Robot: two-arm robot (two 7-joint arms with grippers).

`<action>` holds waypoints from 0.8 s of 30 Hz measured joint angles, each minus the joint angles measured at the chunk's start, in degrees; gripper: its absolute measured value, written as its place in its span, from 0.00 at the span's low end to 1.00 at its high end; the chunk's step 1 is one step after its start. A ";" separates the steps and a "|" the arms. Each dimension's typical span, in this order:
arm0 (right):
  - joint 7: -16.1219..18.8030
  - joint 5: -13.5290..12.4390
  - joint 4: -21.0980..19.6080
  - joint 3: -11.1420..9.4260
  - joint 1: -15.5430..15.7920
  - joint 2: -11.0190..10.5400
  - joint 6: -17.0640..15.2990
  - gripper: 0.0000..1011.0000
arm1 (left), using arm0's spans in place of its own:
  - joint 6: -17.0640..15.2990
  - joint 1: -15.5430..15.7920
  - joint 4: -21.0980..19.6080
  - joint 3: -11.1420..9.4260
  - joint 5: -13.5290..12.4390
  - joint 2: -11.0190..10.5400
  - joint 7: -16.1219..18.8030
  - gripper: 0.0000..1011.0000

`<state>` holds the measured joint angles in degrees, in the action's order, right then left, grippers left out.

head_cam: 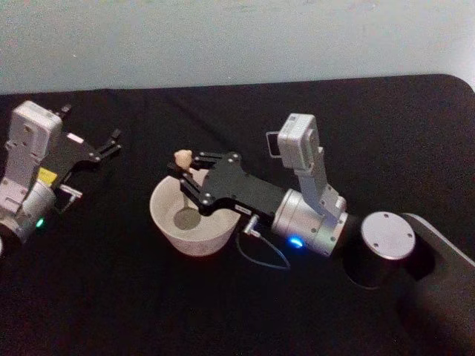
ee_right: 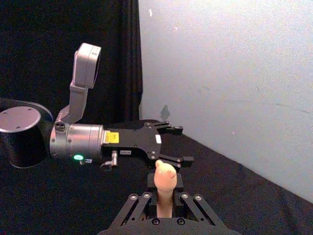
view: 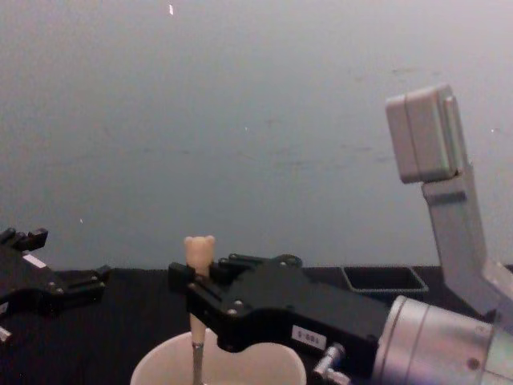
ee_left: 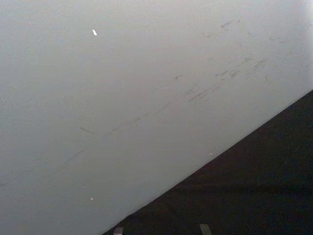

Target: Pick up the stirring spoon with one hand, stir inside the cup, then place it back in its original position.

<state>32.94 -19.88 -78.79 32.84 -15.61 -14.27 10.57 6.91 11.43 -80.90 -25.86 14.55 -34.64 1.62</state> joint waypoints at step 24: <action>-1.95 1.57 4.92 -1.20 -3.04 2.02 1.73 0.18 | 0.00 0.00 0.00 0.00 0.00 0.00 0.00 0.99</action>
<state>30.99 -18.31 -73.87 31.64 -18.65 -12.24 12.30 6.91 11.43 -80.90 -25.86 14.55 -34.65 1.62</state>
